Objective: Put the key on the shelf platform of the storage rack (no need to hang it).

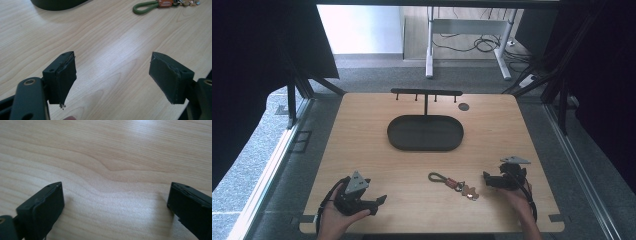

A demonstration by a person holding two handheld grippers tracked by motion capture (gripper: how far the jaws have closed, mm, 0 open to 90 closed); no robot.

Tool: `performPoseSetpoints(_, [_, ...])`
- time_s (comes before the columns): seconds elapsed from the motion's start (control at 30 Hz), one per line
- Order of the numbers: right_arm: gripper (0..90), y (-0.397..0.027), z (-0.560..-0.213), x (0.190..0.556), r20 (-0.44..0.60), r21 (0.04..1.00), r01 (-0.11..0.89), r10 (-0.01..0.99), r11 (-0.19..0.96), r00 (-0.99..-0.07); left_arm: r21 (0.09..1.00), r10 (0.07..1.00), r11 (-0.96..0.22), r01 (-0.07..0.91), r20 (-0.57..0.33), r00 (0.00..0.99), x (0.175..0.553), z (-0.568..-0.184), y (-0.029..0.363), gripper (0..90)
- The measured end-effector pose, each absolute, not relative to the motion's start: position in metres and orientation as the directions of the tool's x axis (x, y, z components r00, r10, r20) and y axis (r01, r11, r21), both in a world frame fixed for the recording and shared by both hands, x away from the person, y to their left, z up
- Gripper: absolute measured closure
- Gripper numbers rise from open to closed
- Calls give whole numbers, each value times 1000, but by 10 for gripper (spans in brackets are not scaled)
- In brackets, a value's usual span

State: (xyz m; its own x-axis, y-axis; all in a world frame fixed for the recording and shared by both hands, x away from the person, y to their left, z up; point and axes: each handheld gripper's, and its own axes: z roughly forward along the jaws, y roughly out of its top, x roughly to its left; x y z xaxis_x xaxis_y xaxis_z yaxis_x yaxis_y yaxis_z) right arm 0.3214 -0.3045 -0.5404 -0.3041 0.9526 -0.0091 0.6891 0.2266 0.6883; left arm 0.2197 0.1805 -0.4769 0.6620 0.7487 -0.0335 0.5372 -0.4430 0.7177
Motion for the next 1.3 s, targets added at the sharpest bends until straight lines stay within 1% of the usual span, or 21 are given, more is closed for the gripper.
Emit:
performPoseSetpoints(0.03, [88,-307,-537,320,-10,676,699,951,233,-308,715,748,-445,539,-33,662,220,-478,180,224])
performPoseSetpoints(0.07, [88,-307,-537,320,-10,676,699,951,233,-308,713,748,-447,540,-33,663,220,-479,180,224])
performPoseSetpoints(0.1, [113,-309,-536,318,-15,678,696,951,236,-308,710,748,-449,542,-33,663,220,-481,179,224])
performPoseSetpoints(0.17, [135,-314,-532,312,-17,699,678,952,229,-304,710,746,-452,540,-32,666,219,-481,178,224])
performPoseSetpoints(0.23, [141,-317,-527,308,0,718,663,952,212,-305,711,739,-461,532,-25,673,218,-481,178,224])
performPoseSetpoints(0.4, [149,-317,-515,300,-9,738,637,947,224,-322,719,729,-461,521,-29,684,216,-480,176,224])
performPoseSetpoints(0.47, [181,-317,-510,296,-11,743,625,938,239,-345,721,727,-459,519,-30,686,216,-480,176,224])
performPoseSetpoints(0.7, [220,-322,-509,293,22,751,621,931,225,-363,712,724,-467,523,-32,689,220,-484,176,226])
performPoseSetpoints(0.93, [280,-328,-506,288,35,758,609,919,232,-393,713,726,-468,521,-26,687,219,-482,174,226])
performPoseSetpoints(1.3, [316,-333,-502,286,52,756,613,912,230,-408,703,723,-477,528,-28,691,220,-486,169,226])
